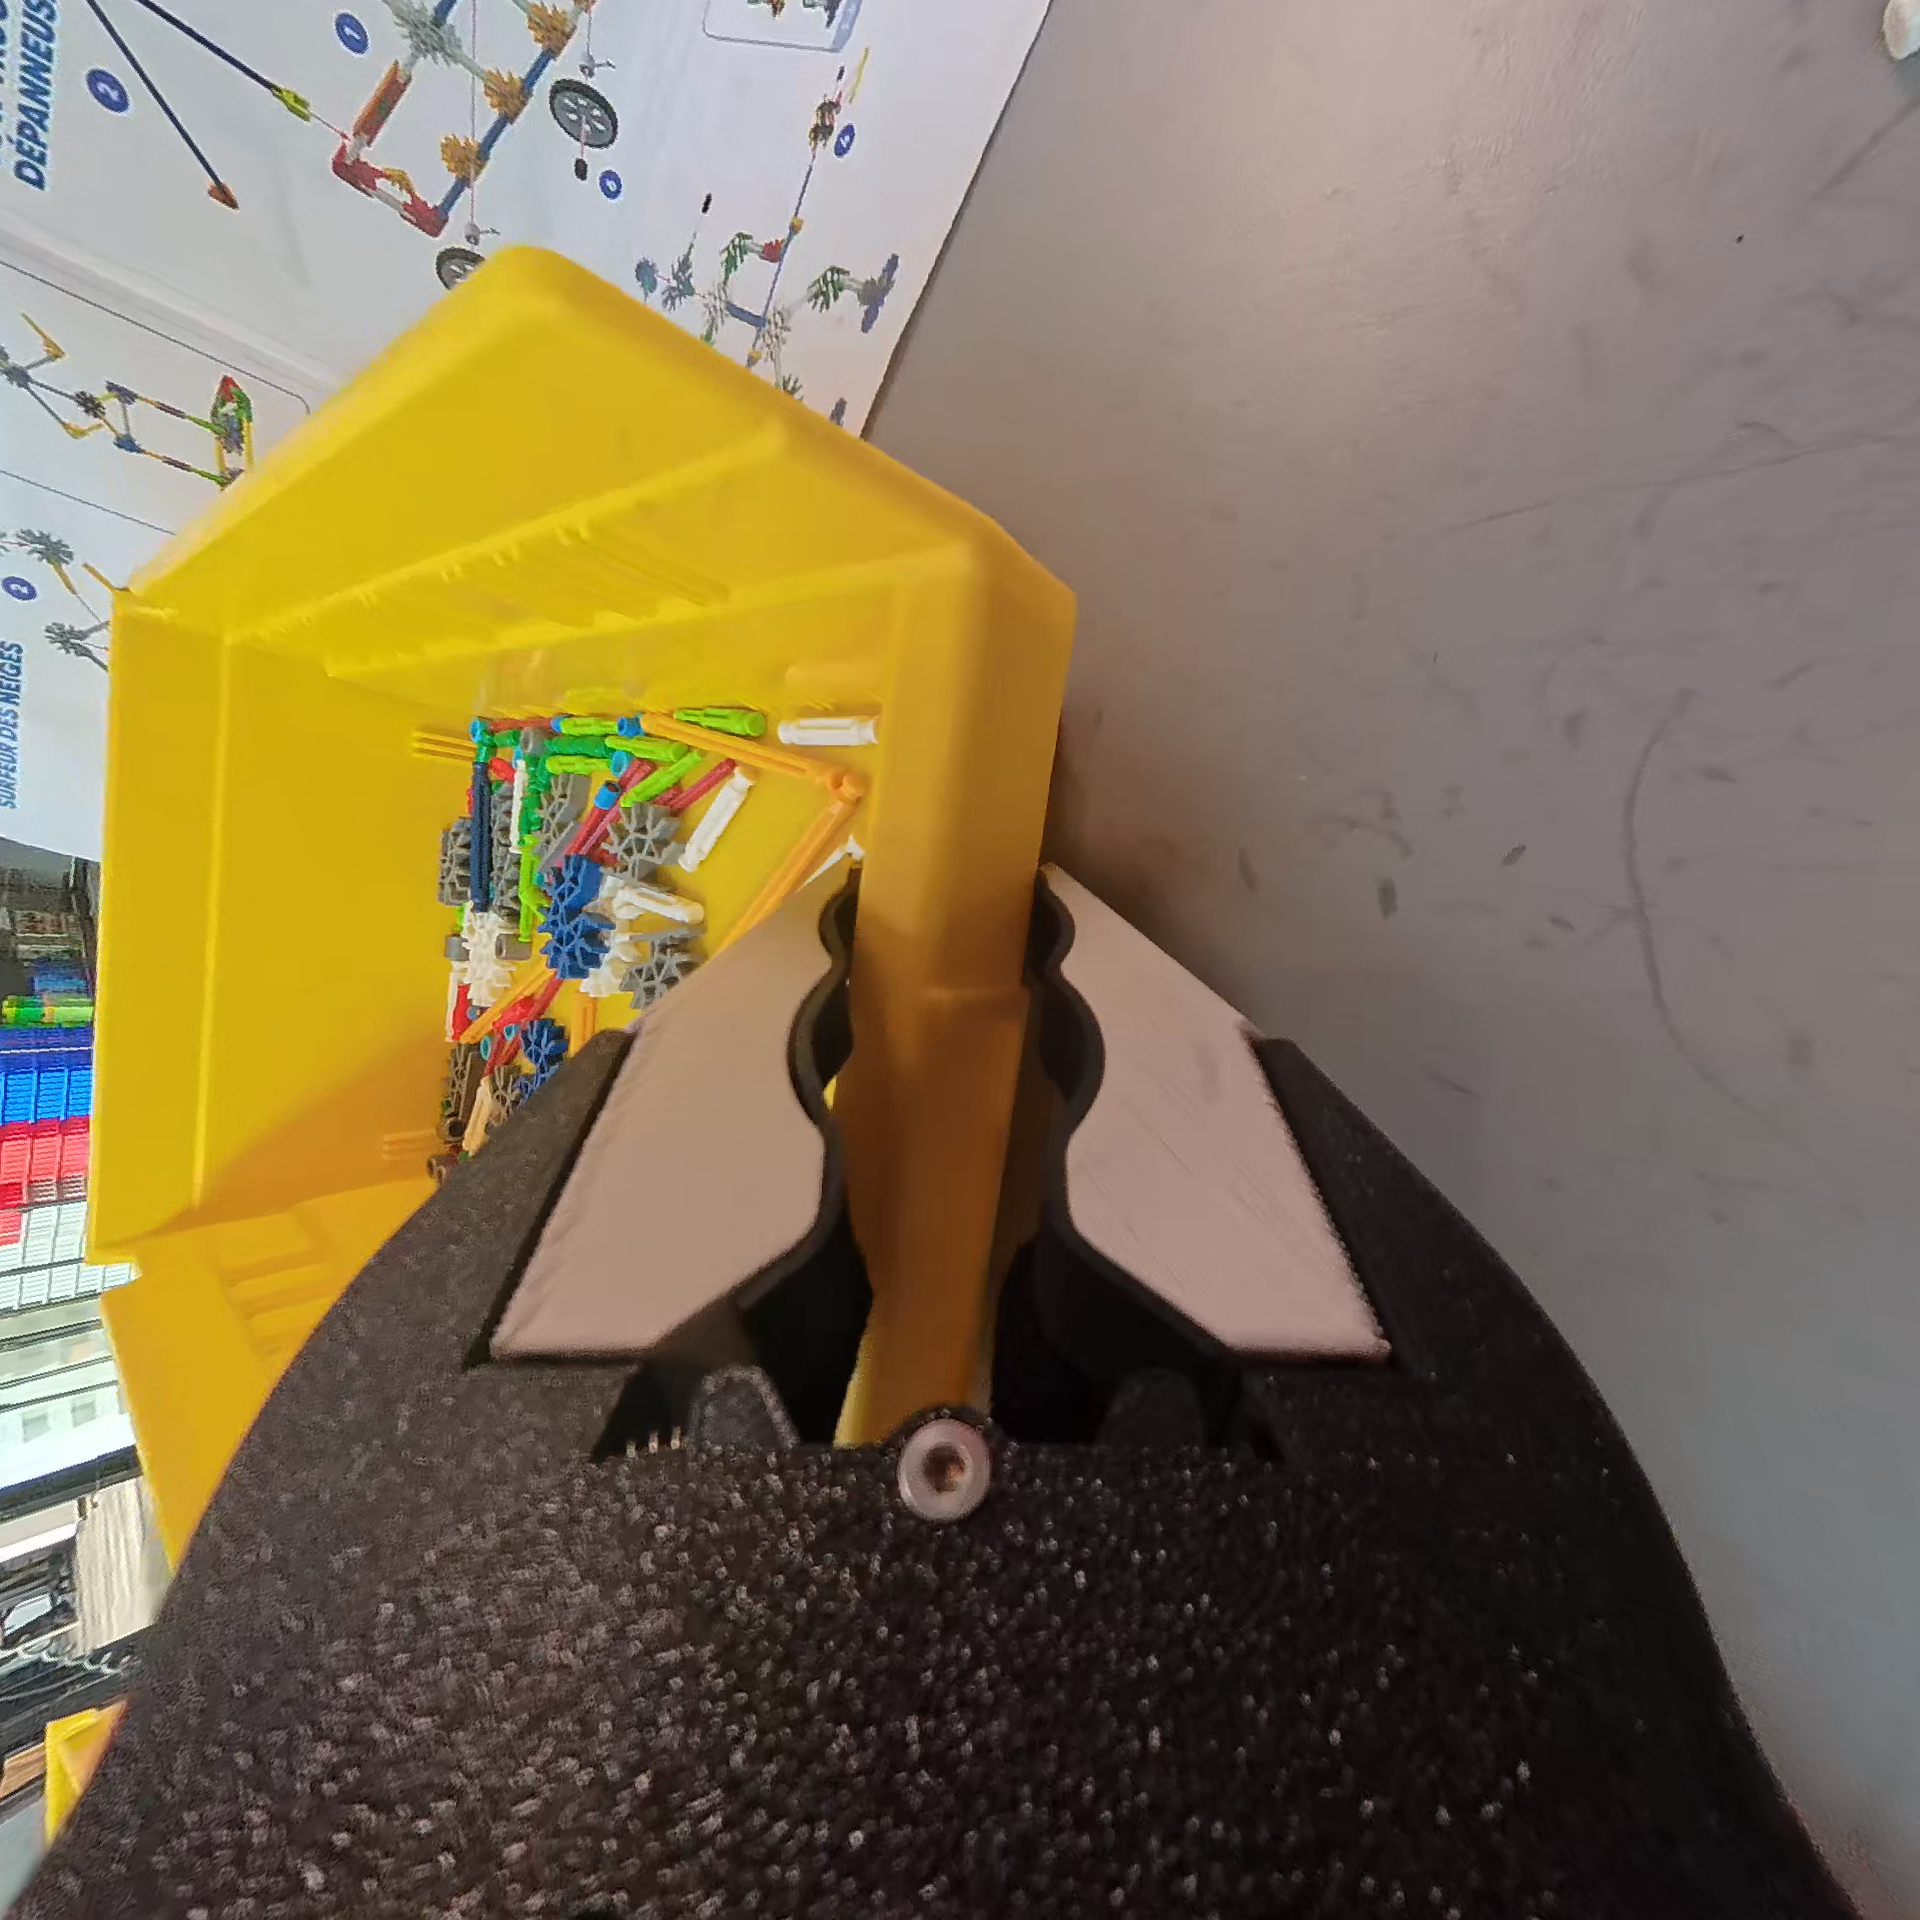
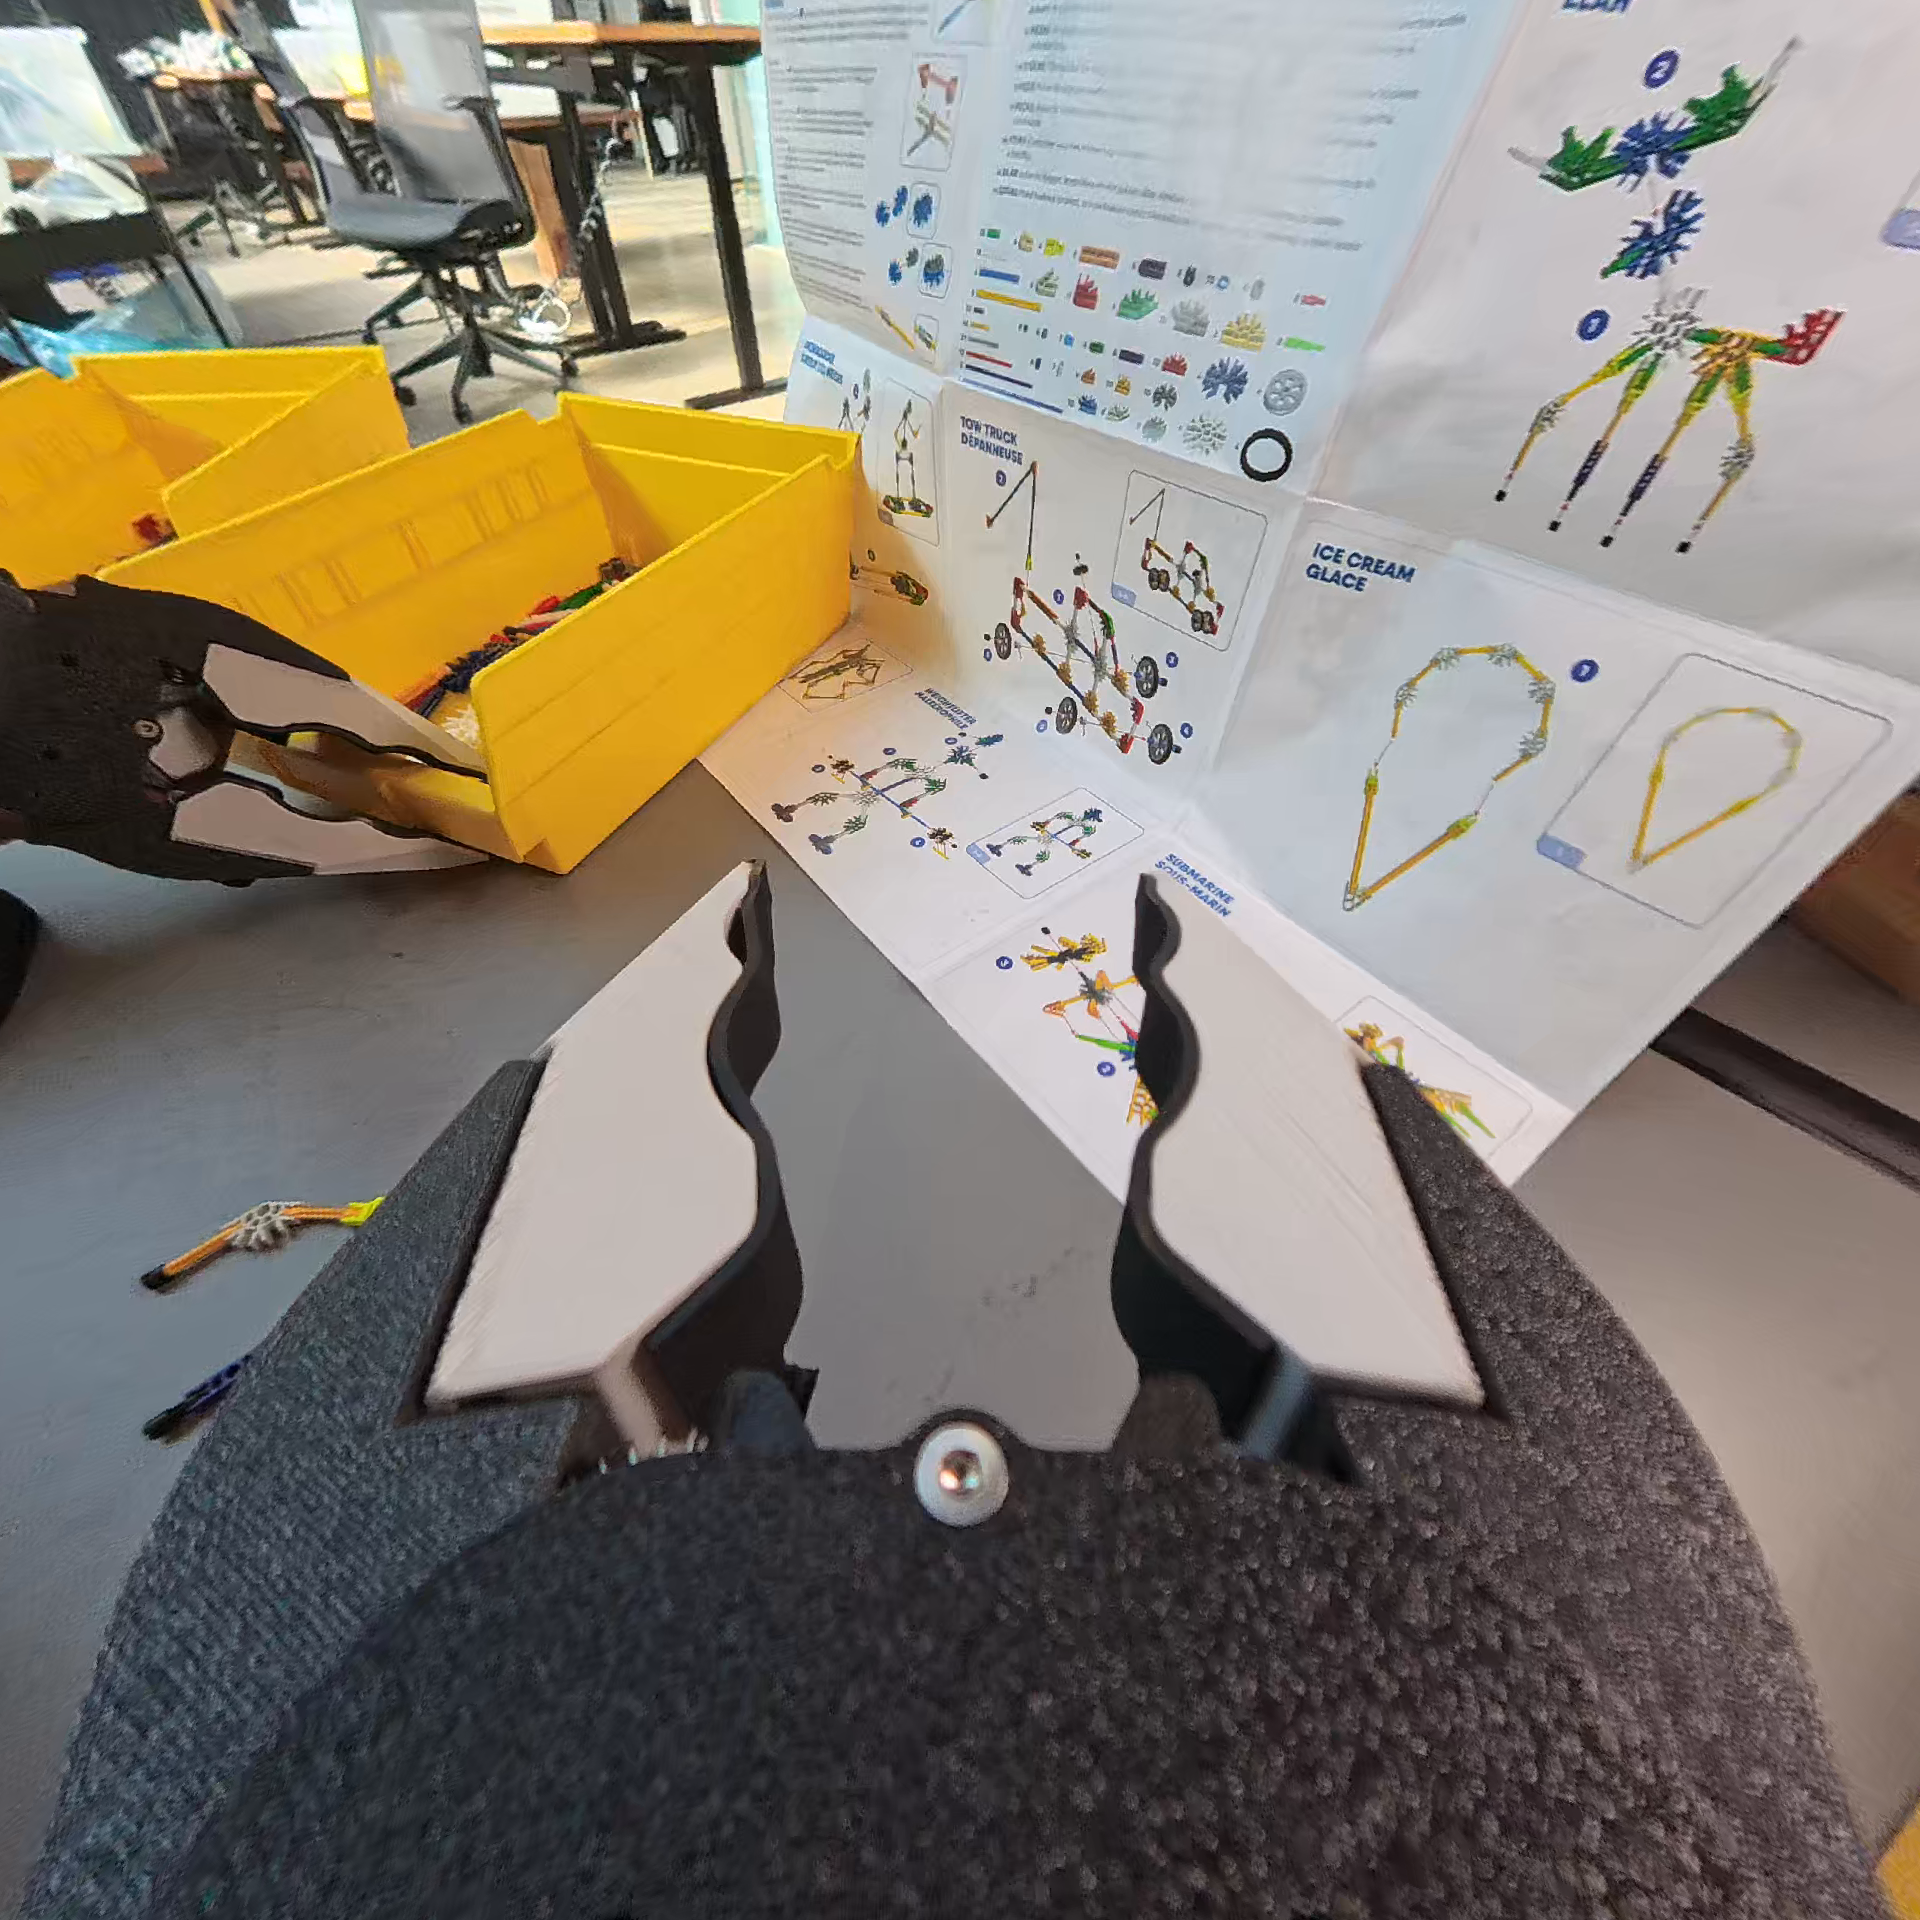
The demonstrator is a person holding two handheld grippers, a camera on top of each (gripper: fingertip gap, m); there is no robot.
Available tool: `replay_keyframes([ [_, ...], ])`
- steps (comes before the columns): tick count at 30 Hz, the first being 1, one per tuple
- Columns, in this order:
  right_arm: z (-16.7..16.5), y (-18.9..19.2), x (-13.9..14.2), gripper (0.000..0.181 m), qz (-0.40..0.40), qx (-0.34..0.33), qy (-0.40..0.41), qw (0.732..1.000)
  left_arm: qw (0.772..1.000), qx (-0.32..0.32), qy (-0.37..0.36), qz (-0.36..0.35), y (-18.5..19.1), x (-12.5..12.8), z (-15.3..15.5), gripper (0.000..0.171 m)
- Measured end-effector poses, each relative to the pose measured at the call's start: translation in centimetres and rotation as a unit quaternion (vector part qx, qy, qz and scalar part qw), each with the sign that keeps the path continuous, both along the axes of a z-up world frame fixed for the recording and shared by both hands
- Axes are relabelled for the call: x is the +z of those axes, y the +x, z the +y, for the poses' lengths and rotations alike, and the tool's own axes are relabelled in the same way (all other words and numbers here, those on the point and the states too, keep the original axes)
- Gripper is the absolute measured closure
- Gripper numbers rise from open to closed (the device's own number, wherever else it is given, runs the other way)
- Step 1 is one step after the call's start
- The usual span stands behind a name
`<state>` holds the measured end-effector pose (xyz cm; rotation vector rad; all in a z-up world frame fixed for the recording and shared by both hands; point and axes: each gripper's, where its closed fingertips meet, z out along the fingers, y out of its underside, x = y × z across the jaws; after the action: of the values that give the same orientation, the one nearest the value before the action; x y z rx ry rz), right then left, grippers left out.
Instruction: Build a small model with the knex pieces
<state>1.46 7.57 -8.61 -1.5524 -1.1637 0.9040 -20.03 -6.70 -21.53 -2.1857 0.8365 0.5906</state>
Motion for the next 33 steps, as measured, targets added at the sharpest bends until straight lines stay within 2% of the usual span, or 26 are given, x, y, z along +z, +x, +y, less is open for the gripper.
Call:
replay_keyframes([
  [3, -1.4, 2.3, -0.6, 0.109, 0.020, -0.036, -0.001, 0.999, 0.997, -0.005, 0.026, -0.069, 1.2, 1.5, -0.4, 0.134],
  [6, -0.4, 4.1, -0.6, 0.109, 0.065, -0.092, 0.037, 0.993, 0.982, 0.008, 0.091, -0.167, 2.5, 4.5, -0.3, 0.132],
  [7, 0.0, 4.7, -0.5, 0.110, 0.081, -0.107, 0.046, 0.990, 0.967, 0.013, 0.127, -0.220, 3.3, 5.9, -0.2, 0.130],
  [9, 0.4, 5.5, -0.2, 0.108, 0.092, -0.112, 0.049, 0.988, 0.923, 0.029, 0.207, -0.324, 4.2, 8.7, 0.0, 0.127],
  [11, 1.3, 6.6, 0.1, 0.109, 0.095, -0.134, 0.079, 0.983, 0.885, 0.048, 0.266, -0.378, 3.8, 10.3, -0.2, 0.126],
  [12, 1.7, 7.0, -0.3, 0.109, 0.087, -0.141, 0.088, 0.982, 0.875, 0.058, 0.281, -0.391, 3.4, 10.7, -0.4, 0.125],
  [16, 1.9, 6.9, -1.4, 0.106, 0.073, -0.132, 0.076, 0.986, 0.864, 0.081, 0.318, -0.382, 1.3, 10.9, -0.8, 0.121],
  [21, 1.5, 6.5, -2.7, 0.107, 0.054, -0.113, 0.072, 0.989, 0.855, 0.091, 0.324, -0.394, 0.3, 10.6, -0.8, 0.119],
  [27, 2.0, 6.9, -3.2, 0.109, 0.048, -0.118, 0.075, 0.989, 0.856, 0.102, 0.317, -0.395, -0.3, 10.0, -0.8, 0.118],
  [33, 2.6, 7.2, -3.4, 0.111, 0.048, -0.126, 0.074, 0.988, 0.858, 0.115, 0.328, -0.378, -1.2, 10.7, -1.3, 0.121],
])
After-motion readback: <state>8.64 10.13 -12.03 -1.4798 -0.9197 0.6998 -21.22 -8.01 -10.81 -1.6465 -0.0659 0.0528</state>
